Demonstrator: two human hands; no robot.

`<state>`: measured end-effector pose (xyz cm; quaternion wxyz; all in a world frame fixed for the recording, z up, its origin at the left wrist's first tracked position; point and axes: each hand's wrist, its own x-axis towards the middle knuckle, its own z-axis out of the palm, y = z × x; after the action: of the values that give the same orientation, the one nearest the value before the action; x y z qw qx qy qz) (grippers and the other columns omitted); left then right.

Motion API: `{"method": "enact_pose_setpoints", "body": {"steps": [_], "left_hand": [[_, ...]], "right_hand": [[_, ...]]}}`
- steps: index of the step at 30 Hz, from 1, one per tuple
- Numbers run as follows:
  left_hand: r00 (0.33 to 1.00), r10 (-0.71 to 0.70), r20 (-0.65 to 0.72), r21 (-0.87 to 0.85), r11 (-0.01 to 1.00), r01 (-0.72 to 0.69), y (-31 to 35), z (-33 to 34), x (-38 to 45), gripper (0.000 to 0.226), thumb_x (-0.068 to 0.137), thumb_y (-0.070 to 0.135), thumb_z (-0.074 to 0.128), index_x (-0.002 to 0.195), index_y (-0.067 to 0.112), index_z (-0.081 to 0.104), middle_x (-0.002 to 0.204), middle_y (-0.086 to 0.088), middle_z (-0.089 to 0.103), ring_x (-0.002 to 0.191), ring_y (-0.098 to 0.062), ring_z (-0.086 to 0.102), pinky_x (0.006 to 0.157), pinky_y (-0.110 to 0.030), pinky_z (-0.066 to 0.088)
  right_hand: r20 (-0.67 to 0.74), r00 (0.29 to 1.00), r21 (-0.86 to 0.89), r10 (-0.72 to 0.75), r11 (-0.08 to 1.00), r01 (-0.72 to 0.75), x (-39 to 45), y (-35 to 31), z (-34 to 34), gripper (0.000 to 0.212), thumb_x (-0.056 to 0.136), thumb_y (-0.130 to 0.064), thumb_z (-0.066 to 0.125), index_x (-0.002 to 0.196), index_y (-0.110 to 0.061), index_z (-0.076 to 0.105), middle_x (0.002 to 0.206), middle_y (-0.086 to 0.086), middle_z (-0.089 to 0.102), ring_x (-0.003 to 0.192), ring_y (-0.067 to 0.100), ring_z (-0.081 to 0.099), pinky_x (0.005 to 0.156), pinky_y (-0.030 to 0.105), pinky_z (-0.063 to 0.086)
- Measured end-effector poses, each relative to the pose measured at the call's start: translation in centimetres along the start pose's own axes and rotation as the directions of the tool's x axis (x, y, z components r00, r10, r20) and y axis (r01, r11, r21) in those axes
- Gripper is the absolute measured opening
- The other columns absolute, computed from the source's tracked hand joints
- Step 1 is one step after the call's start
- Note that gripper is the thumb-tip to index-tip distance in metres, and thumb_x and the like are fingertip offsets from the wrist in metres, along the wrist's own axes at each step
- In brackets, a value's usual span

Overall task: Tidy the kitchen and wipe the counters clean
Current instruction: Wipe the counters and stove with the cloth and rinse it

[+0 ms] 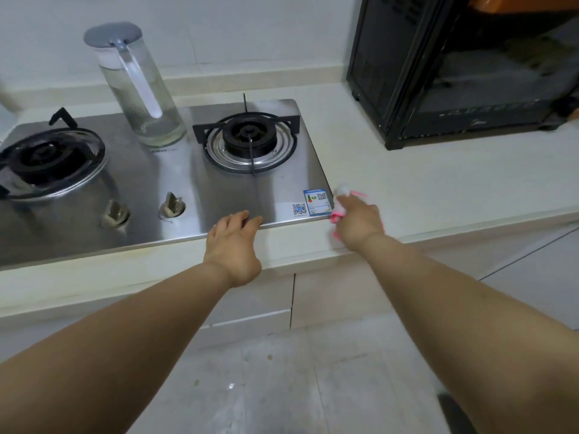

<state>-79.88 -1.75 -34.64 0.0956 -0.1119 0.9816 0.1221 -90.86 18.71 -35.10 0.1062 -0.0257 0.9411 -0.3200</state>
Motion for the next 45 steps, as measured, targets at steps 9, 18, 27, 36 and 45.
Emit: {"method": "enact_pose_setpoints", "body": {"steps": [9,18,27,36,45], "left_hand": [[0.997,0.046,0.065,-0.027,0.999,-0.044,-0.8,-0.7,0.3,0.084,0.075,0.009,0.053,0.150,0.028,0.020,0.159,0.001,0.012,0.144,-0.026,0.012,0.119,-0.035,0.017],[0.999,-0.009,0.048,-0.082,0.997,0.013,-3.8,-1.3,-2.0,0.078,0.082,0.007,0.050,0.152,0.015,0.015,0.160,-0.004,0.007,0.147,-0.022,0.006,0.120,-0.033,0.011],[0.993,-0.119,0.026,-0.001,0.993,0.119,-17.0,-3.8,-5.7,0.076,0.077,0.011,0.052,0.147,0.021,0.027,0.157,-0.003,0.019,0.143,-0.025,0.020,0.118,-0.042,0.018],[0.998,-0.059,0.015,0.043,0.997,0.059,-24.2,-4.2,-7.9,0.084,0.076,0.007,0.053,0.150,0.024,0.018,0.158,-0.005,0.011,0.145,-0.027,0.012,0.120,-0.044,0.007],[0.992,-0.113,0.059,0.040,0.993,0.111,-31.1,-5.8,-9.4,0.087,0.077,0.009,0.050,0.150,0.036,0.011,0.160,0.006,0.001,0.146,-0.027,0.000,0.118,-0.050,0.004]], "right_hand": [[-0.138,0.969,-0.042,0.206,0.976,-0.214,-0.4,2.1,-1.5,0.050,0.085,-0.019,0.052,0.135,-0.022,0.049,0.139,0.009,0.044,0.127,0.031,0.041,0.102,0.038,0.036],[0.060,0.996,0.023,0.067,0.997,-0.069,-6.3,-3.5,3.9,0.045,0.073,-0.021,0.058,0.117,-0.020,0.064,0.118,0.002,0.063,0.113,0.026,0.058,0.096,0.032,0.048],[-0.232,0.967,-0.210,0.106,0.965,-0.156,-8.3,-10.9,11.2,0.034,0.091,-0.024,0.047,0.122,-0.012,0.053,0.128,0.011,0.049,0.117,0.035,0.045,0.097,0.035,0.034],[0.017,0.984,-0.175,-0.178,0.968,0.178,-14.5,-20.3,20.6,0.036,0.087,-0.020,0.053,0.122,-0.027,0.059,0.136,-0.003,0.050,0.113,0.029,0.043,0.093,0.029,0.034],[-0.202,0.971,-0.301,0.125,0.936,-0.183,-12.8,-19.6,19.5,0.035,0.091,-0.032,0.047,0.124,-0.019,0.051,0.129,0.005,0.047,0.116,0.034,0.044,0.092,0.038,0.036]]}}
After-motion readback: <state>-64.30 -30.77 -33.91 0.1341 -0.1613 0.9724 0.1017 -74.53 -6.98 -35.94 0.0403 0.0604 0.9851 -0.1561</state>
